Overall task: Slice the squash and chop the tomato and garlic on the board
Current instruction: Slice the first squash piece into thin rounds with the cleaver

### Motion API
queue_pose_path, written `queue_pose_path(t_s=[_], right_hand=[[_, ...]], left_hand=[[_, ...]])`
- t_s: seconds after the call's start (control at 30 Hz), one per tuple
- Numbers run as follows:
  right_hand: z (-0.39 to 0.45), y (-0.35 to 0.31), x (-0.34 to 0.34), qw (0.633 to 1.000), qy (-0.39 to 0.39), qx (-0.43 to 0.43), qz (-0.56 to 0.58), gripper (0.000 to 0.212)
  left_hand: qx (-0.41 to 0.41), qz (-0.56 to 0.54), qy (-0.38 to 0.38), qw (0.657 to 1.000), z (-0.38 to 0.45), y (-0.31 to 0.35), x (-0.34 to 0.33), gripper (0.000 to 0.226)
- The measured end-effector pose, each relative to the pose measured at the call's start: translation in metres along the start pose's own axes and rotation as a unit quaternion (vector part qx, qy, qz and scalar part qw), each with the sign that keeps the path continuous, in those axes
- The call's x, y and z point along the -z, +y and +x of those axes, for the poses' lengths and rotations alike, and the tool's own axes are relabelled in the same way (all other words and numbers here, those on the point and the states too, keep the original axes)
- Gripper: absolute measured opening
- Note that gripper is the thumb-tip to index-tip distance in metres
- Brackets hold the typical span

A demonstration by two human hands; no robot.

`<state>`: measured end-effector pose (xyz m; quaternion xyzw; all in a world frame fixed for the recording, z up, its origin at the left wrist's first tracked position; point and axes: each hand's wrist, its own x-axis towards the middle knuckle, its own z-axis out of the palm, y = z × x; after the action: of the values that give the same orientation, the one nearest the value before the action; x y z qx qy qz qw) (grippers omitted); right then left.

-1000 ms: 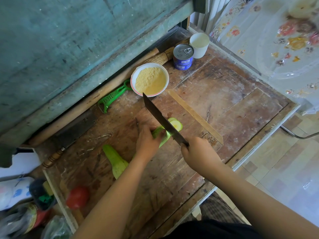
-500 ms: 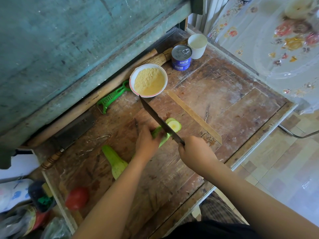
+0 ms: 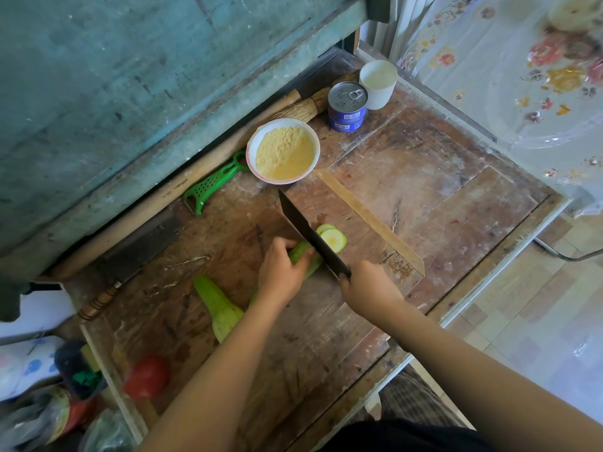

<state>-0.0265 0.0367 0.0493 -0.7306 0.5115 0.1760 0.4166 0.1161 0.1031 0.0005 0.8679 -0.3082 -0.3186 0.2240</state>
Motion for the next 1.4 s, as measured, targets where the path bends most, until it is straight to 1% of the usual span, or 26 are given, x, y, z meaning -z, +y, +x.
queue_pose_path(t_s=[0.17, 0.23, 0.4, 0.6, 0.83, 1.0, 1.07, 1.13, 1.27, 1.4], right_hand=[[-0.009, 0.001, 0.005, 0.999, 0.021, 0.027, 0.010, 0.024], [-0.017, 0.002, 0.008, 0.999, 0.029, 0.044, 0.008, 0.026], [-0.028, 0.001, 0.013, 0.997, 0.045, 0.070, -0.005, 0.026], [-0.031, 0.002, 0.012, 0.997, 0.037, 0.063, 0.001, 0.025], [-0.035, 0.000, 0.013, 0.997, 0.043, 0.070, -0.007, 0.027], [-0.036, -0.002, 0.014, 0.996, 0.048, 0.072, -0.013, 0.027], [-0.036, -0.003, 0.013, 0.996, 0.047, 0.071, -0.014, 0.027], [-0.035, -0.005, 0.013, 0.997, 0.041, 0.064, -0.016, 0.028], [-0.032, -0.007, 0.015, 0.998, 0.025, 0.050, -0.012, 0.035], [-0.025, -0.008, 0.011, 0.999, 0.016, 0.029, -0.018, 0.030]], left_hand=[[-0.014, 0.007, 0.001, 1.000, -0.002, -0.001, 0.000, 0.034], [-0.006, 0.001, -0.009, 1.000, -0.003, -0.001, 0.000, 0.032], [0.006, -0.024, -0.014, 1.000, -0.001, -0.003, 0.001, 0.037], [0.007, -0.020, -0.009, 1.000, -0.001, -0.005, 0.000, 0.044], [-0.002, -0.025, 0.006, 1.000, -0.001, -0.005, -0.002, 0.038], [-0.008, -0.027, 0.005, 1.000, -0.001, -0.003, -0.001, 0.031], [-0.008, -0.026, 0.005, 1.000, -0.001, -0.002, 0.000, 0.031], [-0.006, -0.022, -0.002, 1.000, -0.002, -0.001, 0.000, 0.036], [0.000, -0.019, -0.008, 1.000, -0.004, 0.002, 0.001, 0.034], [-0.008, -0.026, -0.009, 1.000, -0.003, 0.002, 0.001, 0.036]])
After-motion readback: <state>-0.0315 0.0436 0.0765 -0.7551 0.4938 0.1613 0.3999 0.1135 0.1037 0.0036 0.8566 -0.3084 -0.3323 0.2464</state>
